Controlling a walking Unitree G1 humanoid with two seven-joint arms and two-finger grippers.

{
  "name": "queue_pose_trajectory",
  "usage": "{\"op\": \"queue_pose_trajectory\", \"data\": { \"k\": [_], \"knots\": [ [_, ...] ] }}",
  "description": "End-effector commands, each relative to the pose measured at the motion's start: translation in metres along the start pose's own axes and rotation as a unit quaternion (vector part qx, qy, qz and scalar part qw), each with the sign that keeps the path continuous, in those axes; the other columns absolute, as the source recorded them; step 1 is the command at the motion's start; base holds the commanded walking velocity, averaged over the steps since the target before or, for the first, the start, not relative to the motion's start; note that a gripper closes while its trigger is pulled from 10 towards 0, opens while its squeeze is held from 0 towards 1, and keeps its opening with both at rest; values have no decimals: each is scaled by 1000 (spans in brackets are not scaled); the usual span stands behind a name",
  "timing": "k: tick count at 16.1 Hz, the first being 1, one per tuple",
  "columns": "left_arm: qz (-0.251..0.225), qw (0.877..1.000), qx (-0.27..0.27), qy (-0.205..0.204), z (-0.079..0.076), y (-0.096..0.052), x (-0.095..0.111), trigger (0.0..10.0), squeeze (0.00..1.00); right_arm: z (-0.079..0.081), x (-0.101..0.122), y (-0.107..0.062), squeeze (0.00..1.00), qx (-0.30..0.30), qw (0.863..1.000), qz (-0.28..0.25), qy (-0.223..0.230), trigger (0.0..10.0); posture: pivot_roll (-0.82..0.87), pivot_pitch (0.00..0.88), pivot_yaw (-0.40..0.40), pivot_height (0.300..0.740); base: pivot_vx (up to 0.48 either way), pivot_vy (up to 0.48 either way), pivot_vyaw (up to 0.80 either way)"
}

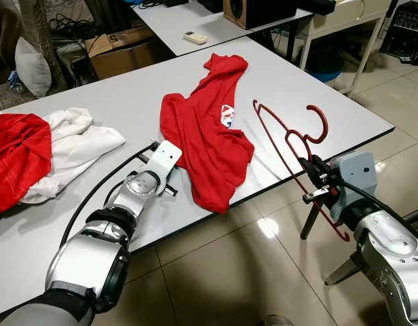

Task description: Hang hanger

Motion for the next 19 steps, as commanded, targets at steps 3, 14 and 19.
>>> {"op": "queue_pose_trajectory", "data": {
  "k": [3, 14, 19],
  "knots": [
    [68, 997, -47, -1, -1, -6, -28, 0, 0, 0, 7, 1, 0, 2, 1000, -13, -2, 10000, -311, 42, 141, 740, 0, 0, 0],
    [-22, 987, -156, 15, 18, -19, 13, 10000, 1000, 11, 7, 10, 0, 3, 1000, -25, 14, 10000, -253, 13, 159, 740, 0, 0, 0],
    [-18, 983, -181, 4, 10, -22, 1, 10000, 1000, 9, 6, 7, 0, -3, 999, -27, 17, 10000, -260, 6, 168, 740, 0, 0, 0]
  ]
}}
Point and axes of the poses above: a point about 5 cm out from each wrist's last joint towards the gripper, its own y axis pointing out of the wrist towards the gripper, its own x axis along the axis of the wrist's last joint, z = x × y, the point moved 4 cm from there along y, pointing out of the wrist towards the gripper, and after that the axes turned 13 degrees about -y, right-handed, at the moved point
